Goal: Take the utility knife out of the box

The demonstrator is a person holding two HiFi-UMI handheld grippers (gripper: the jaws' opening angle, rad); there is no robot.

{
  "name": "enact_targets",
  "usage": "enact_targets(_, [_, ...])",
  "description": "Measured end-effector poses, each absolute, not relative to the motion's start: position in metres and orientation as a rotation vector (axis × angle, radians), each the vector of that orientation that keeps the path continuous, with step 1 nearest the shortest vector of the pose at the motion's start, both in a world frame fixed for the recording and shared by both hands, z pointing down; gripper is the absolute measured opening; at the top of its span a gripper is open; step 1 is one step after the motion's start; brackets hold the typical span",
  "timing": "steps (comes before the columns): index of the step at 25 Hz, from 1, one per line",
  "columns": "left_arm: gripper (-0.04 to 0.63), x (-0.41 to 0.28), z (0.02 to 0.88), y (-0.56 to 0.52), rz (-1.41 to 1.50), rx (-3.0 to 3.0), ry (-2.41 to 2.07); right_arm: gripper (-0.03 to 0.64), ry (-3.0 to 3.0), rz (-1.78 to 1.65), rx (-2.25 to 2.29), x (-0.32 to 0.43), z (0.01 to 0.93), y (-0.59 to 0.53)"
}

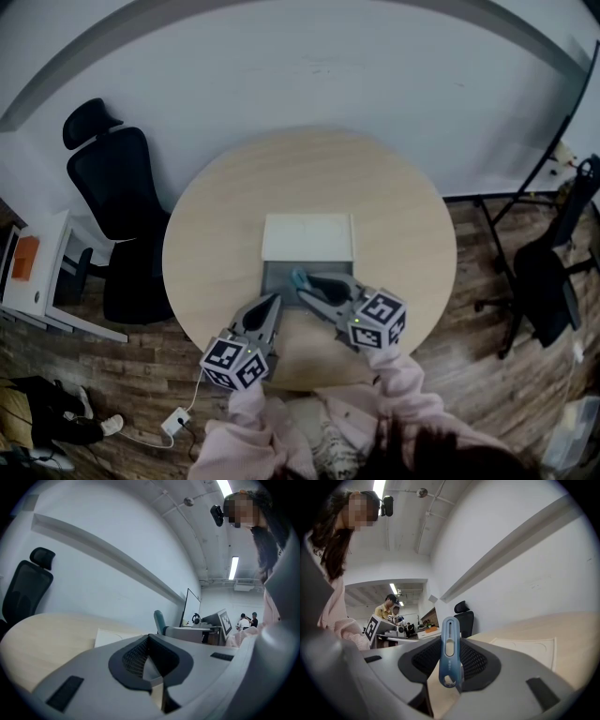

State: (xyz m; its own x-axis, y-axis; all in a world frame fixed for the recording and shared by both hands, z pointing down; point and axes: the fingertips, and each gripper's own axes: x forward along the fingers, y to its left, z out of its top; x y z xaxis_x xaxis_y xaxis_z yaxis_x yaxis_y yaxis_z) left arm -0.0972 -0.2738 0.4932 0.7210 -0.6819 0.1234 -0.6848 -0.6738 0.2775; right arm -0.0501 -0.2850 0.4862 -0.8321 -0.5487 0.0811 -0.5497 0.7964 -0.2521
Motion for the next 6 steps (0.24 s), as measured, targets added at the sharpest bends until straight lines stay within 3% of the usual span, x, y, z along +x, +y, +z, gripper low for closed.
enact_targets(6, [0.005, -0.0981, 0.4926, -0.2741, 0.011, 2.624, -1.066, 0.126, -2.970, 0.425, 0.919, -0.0497, 0.4873, -0.2847])
